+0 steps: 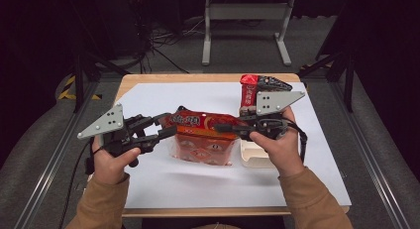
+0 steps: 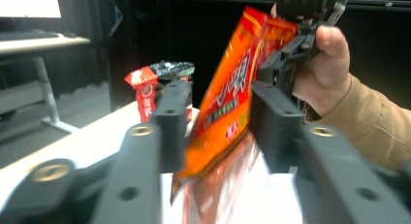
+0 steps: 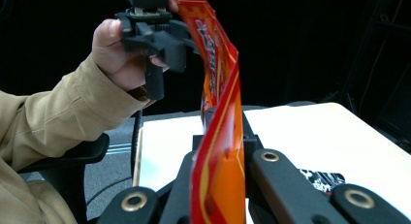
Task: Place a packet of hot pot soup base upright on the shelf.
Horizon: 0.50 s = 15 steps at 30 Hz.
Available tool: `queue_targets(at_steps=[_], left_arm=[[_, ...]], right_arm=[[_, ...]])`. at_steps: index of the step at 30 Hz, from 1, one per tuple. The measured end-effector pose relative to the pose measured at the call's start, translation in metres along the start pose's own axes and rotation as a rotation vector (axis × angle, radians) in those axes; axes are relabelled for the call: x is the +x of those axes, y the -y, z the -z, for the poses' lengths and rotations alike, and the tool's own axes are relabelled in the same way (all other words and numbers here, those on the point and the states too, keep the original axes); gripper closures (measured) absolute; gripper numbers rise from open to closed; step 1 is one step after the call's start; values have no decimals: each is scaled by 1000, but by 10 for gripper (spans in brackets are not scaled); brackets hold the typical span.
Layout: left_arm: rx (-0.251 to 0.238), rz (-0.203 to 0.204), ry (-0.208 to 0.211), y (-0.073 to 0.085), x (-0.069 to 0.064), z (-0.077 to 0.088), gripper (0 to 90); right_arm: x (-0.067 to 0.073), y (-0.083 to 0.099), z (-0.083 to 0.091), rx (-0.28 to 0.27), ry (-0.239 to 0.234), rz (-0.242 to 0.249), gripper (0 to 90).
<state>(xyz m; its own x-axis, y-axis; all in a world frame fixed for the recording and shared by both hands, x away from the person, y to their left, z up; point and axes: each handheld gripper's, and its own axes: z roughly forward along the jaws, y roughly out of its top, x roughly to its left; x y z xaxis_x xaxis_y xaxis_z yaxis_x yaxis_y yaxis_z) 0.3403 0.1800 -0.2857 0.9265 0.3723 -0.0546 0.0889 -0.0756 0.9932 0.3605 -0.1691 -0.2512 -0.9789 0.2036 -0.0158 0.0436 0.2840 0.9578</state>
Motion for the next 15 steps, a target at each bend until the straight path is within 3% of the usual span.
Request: queue_targets(at_steps=[6,9,15], left_arm=[[36,2,-40,5,6,-1,353],[85,4,-64,9,11,-3,358],[114,29,-92,16,19,-5,334]], right_arm=[[-4,-10,15,1,37,-1,900],[-6,-16,24,0,58,-1,899],[-11,-29,40,14,118,8,899]])
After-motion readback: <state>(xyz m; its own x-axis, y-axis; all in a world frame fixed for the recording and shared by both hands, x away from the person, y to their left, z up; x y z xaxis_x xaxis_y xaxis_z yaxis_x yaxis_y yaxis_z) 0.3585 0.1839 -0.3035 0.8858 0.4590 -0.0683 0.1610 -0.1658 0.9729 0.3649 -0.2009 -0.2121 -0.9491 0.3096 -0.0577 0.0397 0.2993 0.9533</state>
